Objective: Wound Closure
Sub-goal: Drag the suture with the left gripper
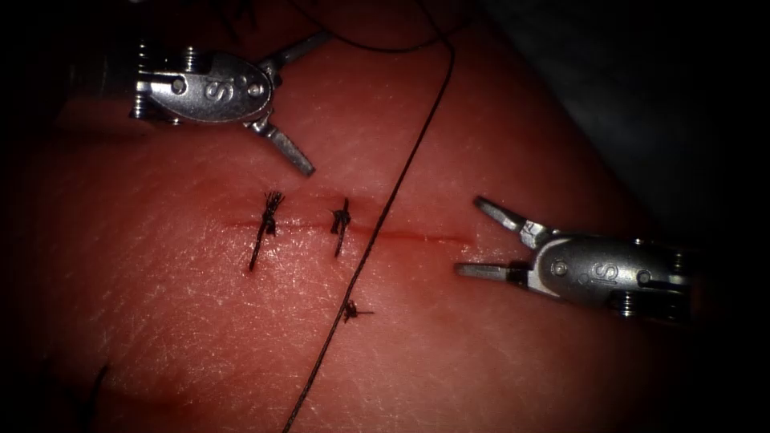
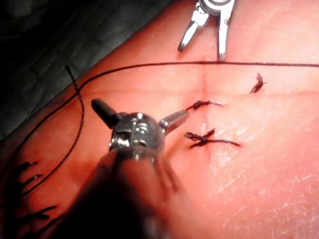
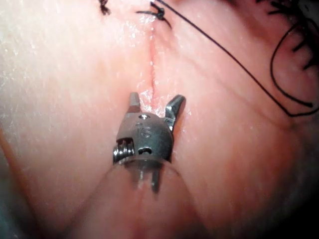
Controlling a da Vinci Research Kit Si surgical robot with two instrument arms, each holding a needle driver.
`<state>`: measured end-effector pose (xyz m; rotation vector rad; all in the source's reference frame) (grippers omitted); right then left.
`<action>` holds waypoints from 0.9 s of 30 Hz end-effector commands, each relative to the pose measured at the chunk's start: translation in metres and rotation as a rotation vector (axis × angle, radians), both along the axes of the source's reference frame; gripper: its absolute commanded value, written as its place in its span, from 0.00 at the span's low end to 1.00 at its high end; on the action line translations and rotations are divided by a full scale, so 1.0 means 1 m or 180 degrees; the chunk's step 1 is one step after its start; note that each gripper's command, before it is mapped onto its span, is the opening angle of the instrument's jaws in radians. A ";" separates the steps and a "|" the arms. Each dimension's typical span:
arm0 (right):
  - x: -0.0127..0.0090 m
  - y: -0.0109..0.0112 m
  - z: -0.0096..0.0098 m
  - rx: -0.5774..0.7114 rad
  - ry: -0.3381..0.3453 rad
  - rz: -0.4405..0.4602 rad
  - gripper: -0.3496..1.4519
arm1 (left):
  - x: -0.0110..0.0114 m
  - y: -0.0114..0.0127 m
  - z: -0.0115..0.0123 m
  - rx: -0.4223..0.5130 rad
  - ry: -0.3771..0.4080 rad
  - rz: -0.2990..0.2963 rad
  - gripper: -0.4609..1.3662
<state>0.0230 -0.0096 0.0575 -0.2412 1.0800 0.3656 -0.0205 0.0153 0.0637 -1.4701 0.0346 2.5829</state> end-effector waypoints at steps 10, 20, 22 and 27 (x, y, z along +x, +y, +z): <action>-0.0002 -0.0001 0.0000 0.0169 0.0058 0.0083 0.95 | -0.0006 -0.0077 -0.0061 0.0708 0.0009 -0.0360 0.77; -0.0002 0.0000 0.0001 0.0208 0.0032 0.0149 0.95 | -0.0005 -0.0128 -0.0108 0.1804 -0.0169 -0.0787 0.80; -0.0002 0.0000 0.0001 0.0207 0.0032 0.0149 0.94 | -0.0008 -0.0138 -0.0112 0.1928 -0.0192 -0.0832 0.81; -0.0002 0.0000 0.0001 0.0207 0.0030 0.0150 0.94 | -0.0015 -0.0168 -0.0106 0.2009 -0.0242 -0.0835 0.84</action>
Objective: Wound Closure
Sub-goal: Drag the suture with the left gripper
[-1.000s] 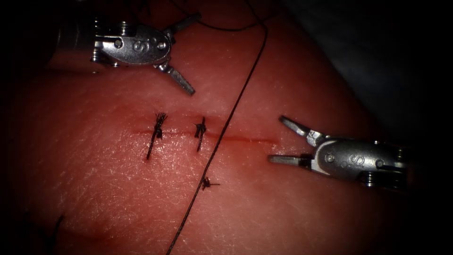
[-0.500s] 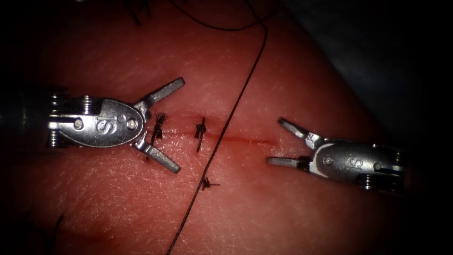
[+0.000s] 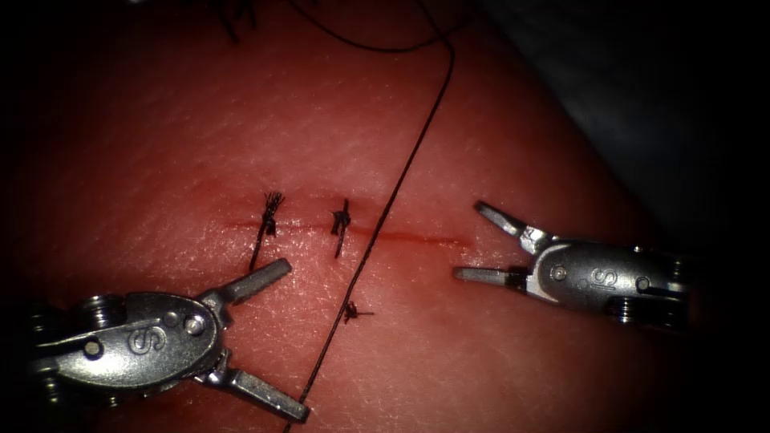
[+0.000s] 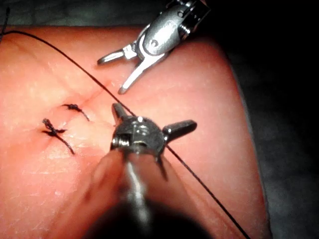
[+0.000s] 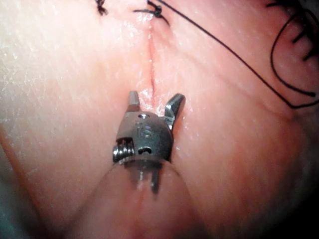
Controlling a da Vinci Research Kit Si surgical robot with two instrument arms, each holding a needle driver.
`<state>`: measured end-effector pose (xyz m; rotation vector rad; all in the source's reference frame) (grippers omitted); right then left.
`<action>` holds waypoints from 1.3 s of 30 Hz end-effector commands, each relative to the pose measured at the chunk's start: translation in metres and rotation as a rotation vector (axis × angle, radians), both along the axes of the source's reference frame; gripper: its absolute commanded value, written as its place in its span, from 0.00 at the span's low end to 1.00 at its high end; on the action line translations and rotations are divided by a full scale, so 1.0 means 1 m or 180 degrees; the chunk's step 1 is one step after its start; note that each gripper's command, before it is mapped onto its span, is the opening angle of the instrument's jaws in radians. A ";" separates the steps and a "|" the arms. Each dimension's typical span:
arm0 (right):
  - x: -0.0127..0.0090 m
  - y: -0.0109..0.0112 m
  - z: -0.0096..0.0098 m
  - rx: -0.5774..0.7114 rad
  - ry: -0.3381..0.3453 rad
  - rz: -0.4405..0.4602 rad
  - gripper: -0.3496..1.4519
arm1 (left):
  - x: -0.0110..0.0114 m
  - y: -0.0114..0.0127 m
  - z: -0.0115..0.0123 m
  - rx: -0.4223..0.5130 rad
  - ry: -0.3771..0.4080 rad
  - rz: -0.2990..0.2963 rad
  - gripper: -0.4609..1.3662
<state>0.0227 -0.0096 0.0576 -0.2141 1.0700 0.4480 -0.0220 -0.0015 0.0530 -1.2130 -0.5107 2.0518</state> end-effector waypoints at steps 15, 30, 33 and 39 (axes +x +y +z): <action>0.0000 0.0002 0.0001 0.0016 -0.0007 -0.0022 0.94 | -0.0015 -0.0070 0.0031 0.0114 -0.0158 0.0025 0.65; 0.0000 -0.0001 0.0003 0.0011 -0.0021 -0.0019 0.93 | -0.0012 -0.0009 0.0031 0.0357 -0.0746 -0.0039 0.06; 0.0001 -0.0001 0.0004 0.0009 -0.0023 -0.0016 0.94 | -0.0015 0.0011 0.0029 0.0276 -0.0828 -0.0113 0.06; 0.0002 -0.0002 0.0005 0.0006 -0.0025 -0.0013 0.94 | -0.0030 0.0068 0.0026 0.0065 -0.0853 -0.0187 0.06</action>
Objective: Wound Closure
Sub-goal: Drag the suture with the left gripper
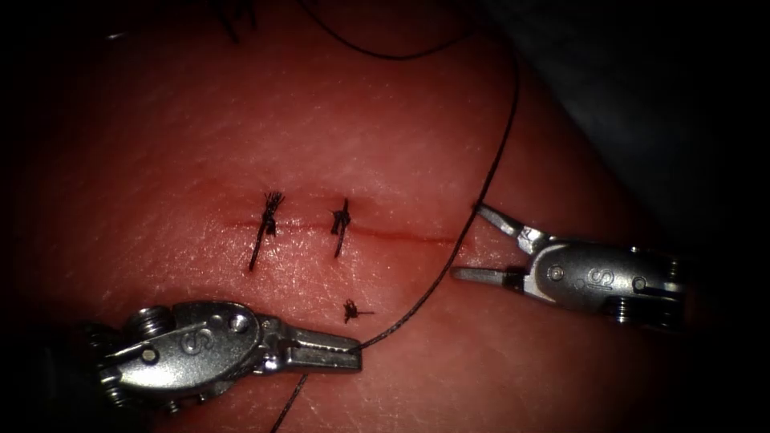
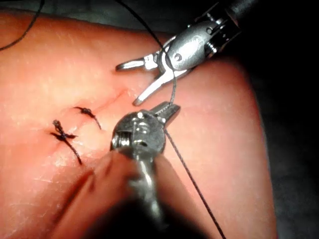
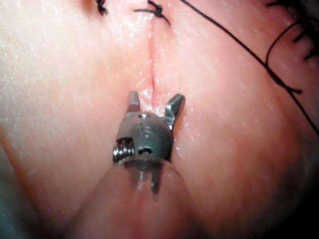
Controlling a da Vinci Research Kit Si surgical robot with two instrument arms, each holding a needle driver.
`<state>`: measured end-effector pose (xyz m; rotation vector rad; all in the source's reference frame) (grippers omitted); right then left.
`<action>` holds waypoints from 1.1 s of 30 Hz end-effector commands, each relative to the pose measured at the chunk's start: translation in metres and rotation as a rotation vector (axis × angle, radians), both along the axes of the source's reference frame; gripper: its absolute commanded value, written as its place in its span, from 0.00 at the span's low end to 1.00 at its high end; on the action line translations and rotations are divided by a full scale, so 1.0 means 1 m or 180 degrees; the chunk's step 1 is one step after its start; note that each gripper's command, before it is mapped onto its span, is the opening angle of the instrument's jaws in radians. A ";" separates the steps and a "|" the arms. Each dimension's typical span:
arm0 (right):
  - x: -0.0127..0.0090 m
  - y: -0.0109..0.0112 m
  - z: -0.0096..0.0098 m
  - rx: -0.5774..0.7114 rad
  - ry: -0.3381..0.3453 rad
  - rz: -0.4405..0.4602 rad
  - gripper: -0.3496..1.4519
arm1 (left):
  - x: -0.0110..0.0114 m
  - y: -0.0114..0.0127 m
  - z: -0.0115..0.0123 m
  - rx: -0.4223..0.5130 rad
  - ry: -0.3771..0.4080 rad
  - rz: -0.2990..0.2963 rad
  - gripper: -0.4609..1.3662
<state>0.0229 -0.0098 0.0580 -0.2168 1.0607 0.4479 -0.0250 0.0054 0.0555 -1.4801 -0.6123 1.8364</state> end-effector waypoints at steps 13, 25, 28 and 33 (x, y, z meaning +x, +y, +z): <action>0.0000 -0.0005 0.0004 -0.0003 -0.0009 -0.0023 0.93 | -0.0024 0.0130 0.0011 -0.0799 0.0079 -0.0217 0.06; 0.0000 -0.0010 0.0005 -0.0012 -0.0015 -0.0025 0.93 | -0.0056 0.0206 0.0071 -0.1126 0.0160 -0.0479 0.06; 0.0000 -0.0011 0.0005 -0.0013 -0.0016 -0.0023 0.94 | -0.0073 0.0222 0.0099 -0.1162 0.0216 -0.0548 0.06; -0.0001 -0.0014 0.0004 -0.0007 -0.0027 -0.0035 0.93 | -0.0087 0.0221 0.0127 -0.1013 0.0237 -0.0532 0.06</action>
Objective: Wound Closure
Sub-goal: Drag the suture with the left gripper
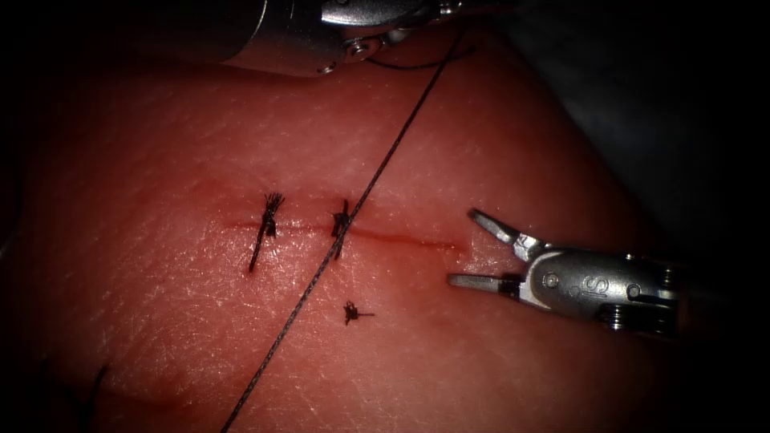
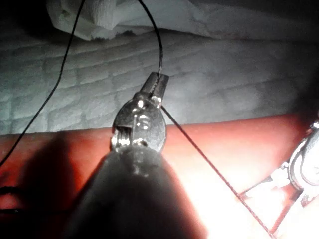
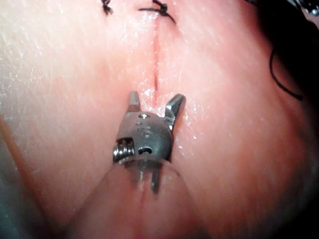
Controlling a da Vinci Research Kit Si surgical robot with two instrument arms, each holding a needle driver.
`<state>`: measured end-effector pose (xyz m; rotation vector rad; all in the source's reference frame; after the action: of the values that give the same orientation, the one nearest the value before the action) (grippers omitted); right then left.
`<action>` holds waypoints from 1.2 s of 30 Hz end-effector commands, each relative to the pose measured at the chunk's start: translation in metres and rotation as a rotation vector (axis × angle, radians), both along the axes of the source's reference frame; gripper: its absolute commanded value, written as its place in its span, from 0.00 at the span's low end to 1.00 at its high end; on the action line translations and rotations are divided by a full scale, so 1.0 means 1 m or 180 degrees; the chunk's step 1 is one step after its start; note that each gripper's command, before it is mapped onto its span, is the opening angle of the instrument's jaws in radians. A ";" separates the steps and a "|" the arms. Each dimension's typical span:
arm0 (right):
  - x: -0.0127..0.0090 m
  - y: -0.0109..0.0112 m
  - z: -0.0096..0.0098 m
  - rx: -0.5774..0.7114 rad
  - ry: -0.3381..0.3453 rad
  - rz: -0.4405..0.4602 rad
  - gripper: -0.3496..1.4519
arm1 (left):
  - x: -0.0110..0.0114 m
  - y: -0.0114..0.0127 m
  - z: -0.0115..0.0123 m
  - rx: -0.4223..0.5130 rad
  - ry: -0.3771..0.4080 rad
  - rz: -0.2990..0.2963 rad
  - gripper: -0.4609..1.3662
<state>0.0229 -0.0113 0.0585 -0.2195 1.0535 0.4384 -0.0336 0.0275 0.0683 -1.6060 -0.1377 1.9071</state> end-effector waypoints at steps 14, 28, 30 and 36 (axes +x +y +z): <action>0.0001 0.0000 0.0000 0.0006 -0.0009 -0.0004 0.93 | 0.0007 -0.0038 0.0018 0.0274 -0.0151 0.0153 0.28; 0.0004 0.0000 -0.0001 0.0012 -0.0004 -0.0014 0.93 | 0.0027 -0.0124 -0.0034 0.0375 -0.0319 0.0407 0.99; 0.0004 0.0000 0.0000 0.0012 -0.0005 -0.0014 0.93 | 0.0045 -0.0144 -0.0045 0.0377 -0.0321 0.0474 0.99; 0.0007 0.0001 0.0001 0.0011 -0.0013 -0.0004 0.93 | 0.0094 -0.0186 -0.0066 0.0392 -0.0230 0.0559 0.99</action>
<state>0.0236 -0.0112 0.0586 -0.2195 1.0491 0.4398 -0.0236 0.0082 0.0614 -1.6216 -0.4334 1.9333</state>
